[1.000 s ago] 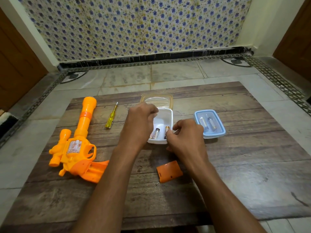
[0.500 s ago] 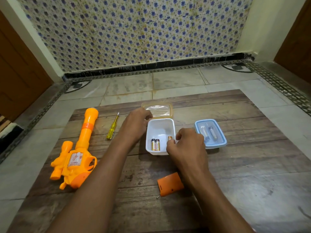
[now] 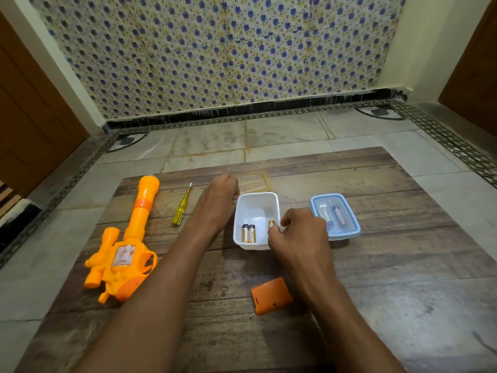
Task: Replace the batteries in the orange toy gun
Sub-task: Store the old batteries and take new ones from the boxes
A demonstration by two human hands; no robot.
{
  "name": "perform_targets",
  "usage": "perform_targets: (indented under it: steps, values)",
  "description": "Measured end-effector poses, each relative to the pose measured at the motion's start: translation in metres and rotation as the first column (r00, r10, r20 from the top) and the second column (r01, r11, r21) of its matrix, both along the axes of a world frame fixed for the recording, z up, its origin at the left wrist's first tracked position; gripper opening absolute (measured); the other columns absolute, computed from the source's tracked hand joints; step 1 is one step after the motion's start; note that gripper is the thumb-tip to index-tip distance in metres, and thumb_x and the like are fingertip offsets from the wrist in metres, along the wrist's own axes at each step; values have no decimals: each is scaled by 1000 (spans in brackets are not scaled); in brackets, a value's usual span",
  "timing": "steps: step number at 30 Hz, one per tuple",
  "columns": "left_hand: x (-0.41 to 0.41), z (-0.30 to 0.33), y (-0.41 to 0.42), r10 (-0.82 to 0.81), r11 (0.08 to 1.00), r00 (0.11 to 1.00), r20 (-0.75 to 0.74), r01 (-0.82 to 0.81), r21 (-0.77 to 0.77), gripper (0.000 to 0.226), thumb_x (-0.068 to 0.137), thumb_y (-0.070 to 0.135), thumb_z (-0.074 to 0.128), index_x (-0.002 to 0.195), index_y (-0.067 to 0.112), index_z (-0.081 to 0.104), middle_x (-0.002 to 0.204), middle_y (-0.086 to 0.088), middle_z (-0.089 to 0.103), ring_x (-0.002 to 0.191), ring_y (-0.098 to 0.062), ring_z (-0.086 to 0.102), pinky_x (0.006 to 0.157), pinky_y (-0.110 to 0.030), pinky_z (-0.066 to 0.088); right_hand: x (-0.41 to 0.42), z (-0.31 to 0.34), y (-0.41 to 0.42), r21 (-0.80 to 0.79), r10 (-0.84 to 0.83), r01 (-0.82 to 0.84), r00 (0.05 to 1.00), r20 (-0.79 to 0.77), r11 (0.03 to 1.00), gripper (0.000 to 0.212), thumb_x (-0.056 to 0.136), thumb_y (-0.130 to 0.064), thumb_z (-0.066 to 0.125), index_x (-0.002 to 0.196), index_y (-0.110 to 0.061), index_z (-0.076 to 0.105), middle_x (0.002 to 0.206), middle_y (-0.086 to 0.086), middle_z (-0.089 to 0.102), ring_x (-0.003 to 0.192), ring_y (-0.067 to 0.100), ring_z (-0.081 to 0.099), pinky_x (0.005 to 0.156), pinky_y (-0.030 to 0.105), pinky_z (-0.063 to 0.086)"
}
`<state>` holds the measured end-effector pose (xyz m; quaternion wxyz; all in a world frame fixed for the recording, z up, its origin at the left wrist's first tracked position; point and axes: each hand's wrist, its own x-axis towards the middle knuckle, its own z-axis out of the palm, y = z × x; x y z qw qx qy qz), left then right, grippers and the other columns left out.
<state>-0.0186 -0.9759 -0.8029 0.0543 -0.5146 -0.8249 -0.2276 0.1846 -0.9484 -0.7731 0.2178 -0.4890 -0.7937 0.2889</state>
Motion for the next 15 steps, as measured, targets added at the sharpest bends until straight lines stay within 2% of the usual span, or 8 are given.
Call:
perform_targets:
  steps: [2,4,7,9,10,12,15]
  values:
    - [-1,-1,-4,25,999,1000,1,-25,26,31,79,-9,67,76,18,51,87,-3,56,78,-21,55,61,-32,44,1,1,0,0,7,-7,1000,2,1000,29,92,-33,64,108,-10,71,99,9,72,80,18,56,63,28,43]
    - [1,5,-10,71,993,995,73,-77,92,34,82,-12,63,78,19,52,87,-2,57,76,-14,55,63,-26,43,1,0,0,3,7,-7,1000,5,1000,29,92,-35,63,106,-11,71,98,9,72,89,24,63,67,31,49]
    - [13,27,-23,123,950,955,268,-192,247,19,89,-6,66,82,11,61,89,-3,62,79,-14,57,63,-14,39,2,-1,-1,74,-22,25,999,-40,997,32,92,-39,61,102,-11,70,92,6,71,89,25,66,70,38,56]
    - [28,41,-37,116,911,894,433,-269,311,9,92,1,67,86,8,66,90,-3,68,79,-13,60,65,-17,44,1,-2,-1,142,-21,38,993,-115,989,33,94,-39,62,110,-11,70,97,6,69,90,22,65,71,35,53]
    - [37,47,-45,79,899,838,540,-294,325,9,94,3,67,87,9,67,91,-5,71,74,-11,59,65,-21,45,0,-1,0,158,-7,34,986,-167,987,33,96,-38,63,116,-13,69,103,6,67,94,21,63,72,31,49]
    - [54,56,-62,-53,886,656,753,-317,339,10,97,2,62,88,7,65,95,-11,77,62,-10,51,59,-23,43,-3,1,2,171,45,8,953,-300,985,34,99,-34,63,127,-16,66,113,5,64,101,21,63,78,29,46]
    - [80,65,-82,-275,863,246,930,-363,351,4,100,-2,54,100,-6,57,103,-19,77,61,-11,56,53,-21,38,-3,5,1,179,118,-43,893,-434,983,36,103,-31,58,136,-18,61,122,4,66,108,18,64,87,35,54]
